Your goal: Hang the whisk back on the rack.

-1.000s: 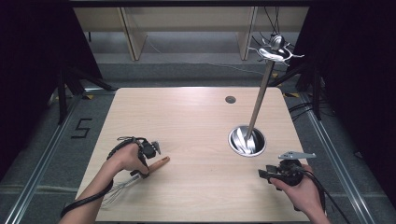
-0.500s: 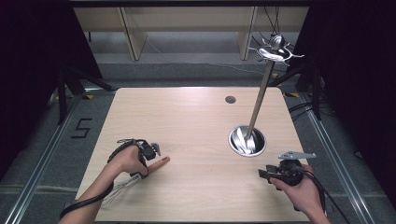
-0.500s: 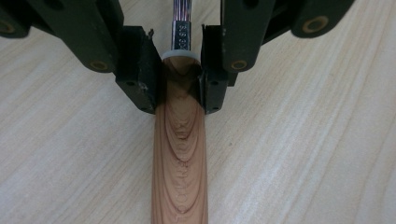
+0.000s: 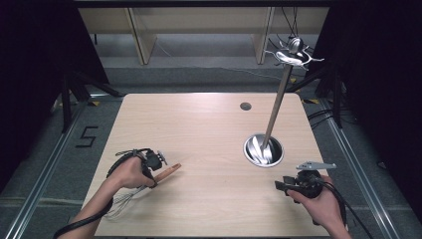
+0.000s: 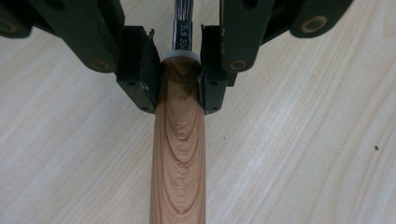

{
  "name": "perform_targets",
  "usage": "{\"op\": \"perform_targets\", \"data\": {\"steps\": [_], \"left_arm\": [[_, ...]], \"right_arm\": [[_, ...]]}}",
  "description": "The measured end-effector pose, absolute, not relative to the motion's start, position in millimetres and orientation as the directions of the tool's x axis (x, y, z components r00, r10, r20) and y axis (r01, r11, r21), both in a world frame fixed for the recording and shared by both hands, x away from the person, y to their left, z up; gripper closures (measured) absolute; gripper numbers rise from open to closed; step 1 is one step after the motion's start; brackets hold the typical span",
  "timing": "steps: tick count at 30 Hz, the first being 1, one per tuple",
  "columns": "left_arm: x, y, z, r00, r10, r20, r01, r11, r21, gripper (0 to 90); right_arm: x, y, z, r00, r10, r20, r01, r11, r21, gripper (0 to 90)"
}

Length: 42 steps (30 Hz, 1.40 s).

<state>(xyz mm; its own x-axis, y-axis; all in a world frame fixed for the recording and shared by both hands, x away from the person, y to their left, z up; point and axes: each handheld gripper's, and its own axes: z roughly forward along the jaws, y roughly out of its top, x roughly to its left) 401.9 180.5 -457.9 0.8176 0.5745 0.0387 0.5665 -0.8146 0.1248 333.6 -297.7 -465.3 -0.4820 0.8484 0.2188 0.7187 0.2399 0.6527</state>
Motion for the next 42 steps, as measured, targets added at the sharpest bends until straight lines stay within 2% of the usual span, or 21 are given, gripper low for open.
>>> {"op": "perform_targets", "data": {"steps": [2,3,8,9,12,13,15,17,22,23,25,26,29,30,32,33,41,42], "left_arm": [[401,182,-455,0.815,0.578,0.031,0.569,-0.811,0.137,68.4],[400,183,-452,0.812,0.583,0.03,0.572,-0.804,0.162,68.3],[396,185,-443,0.805,0.591,0.043,0.57,-0.792,0.219,68.4],[394,187,-437,0.795,0.605,0.047,0.574,-0.775,0.264,68.4],[392,189,-430,0.796,0.603,0.048,0.564,-0.768,0.303,68.4],[390,191,-424,0.786,0.617,0.042,0.568,-0.747,0.347,68.4],[390,192,-421,0.785,0.618,0.038,0.567,-0.742,0.358,68.4],[387,194,-414,0.762,0.647,0.033,0.573,-0.697,0.432,68.5],[384,198,-407,0.743,0.67,0.004,0.577,-0.643,0.503,68.5],[382,201,-405,0.731,0.682,0.0,0.564,-0.605,0.561,68.5],[380,203,-402,0.726,0.688,-0.012,0.562,-0.582,0.587,68.5],[379,204,-401,0.733,0.68,-0.004,0.549,-0.587,0.595,68.5],[376,205,-399,0.725,0.688,-0.023,0.553,-0.562,0.615,68.5],[375,205,-399,0.721,0.692,-0.018,0.546,-0.552,0.63,68.5],[374,206,-397,0.738,0.674,-0.022,0.535,-0.566,0.628,68.5],[373,207,-397,0.735,0.678,-0.034,0.528,-0.54,0.656,68.5],[366,207,-389,0.712,0.702,-0.025,0.483,-0.463,0.743,68.6],[366,207,-389,0.712,0.702,-0.025,0.483,-0.463,0.743,68.6]], "right_arm": [[335,-300,-467,-0.512,0.838,0.187,0.686,0.267,0.677,55.3],[332,-296,-465,-0.466,0.85,0.246,0.736,0.218,0.641,55.3],[333,-297,-465,-0.471,0.848,0.241,0.73,0.222,0.646,55.3],[333,-297,-465,-0.469,0.849,0.242,0.732,0.221,0.644,55.3],[332,-297,-465,-0.466,0.85,0.243,0.733,0.218,0.644,55.3],[332,-296,-464,-0.462,0.852,0.247,0.738,0.215,0.64,55.3],[332,-296,-464,-0.459,0.853,0.25,0.741,0.212,0.638,55.3],[332,-296,-464,-0.459,0.853,0.25,0.74,0.211,0.638,55.3],[332,-297,-465,-0.468,0.849,0.245,0.729,0.214,0.651,55.3],[333,-297,-465,-0.467,0.848,0.249,0.732,0.213,0.647,55.3],[332,-296,-464,-0.447,0.856,0.259,0.749,0.199,0.632,55.3],[334,-299,-465,-0.485,0.847,0.216,0.71,0.238,0.663,55.3],[332,-296,-464,-0.464,0.85,0.251,0.735,0.211,0.645,55.3],[334,-299,-465,-0.487,0.847,0.213,0.708,0.24,0.664,55.3],[334,-299,-465,-0.486,0.848,0.211,0.708,0.24,0.664,55.3],[333,-299,-464,-0.481,0.852,0.209,0.71,0.239,0.662,55.3],[334,-299,-465,-0.486,0.848,0.211,0.707,0.24,0.665,55.2],[332,-297,-464,-0.467,0.85,0.243,0.729,0.215,0.65,55.2]]}}
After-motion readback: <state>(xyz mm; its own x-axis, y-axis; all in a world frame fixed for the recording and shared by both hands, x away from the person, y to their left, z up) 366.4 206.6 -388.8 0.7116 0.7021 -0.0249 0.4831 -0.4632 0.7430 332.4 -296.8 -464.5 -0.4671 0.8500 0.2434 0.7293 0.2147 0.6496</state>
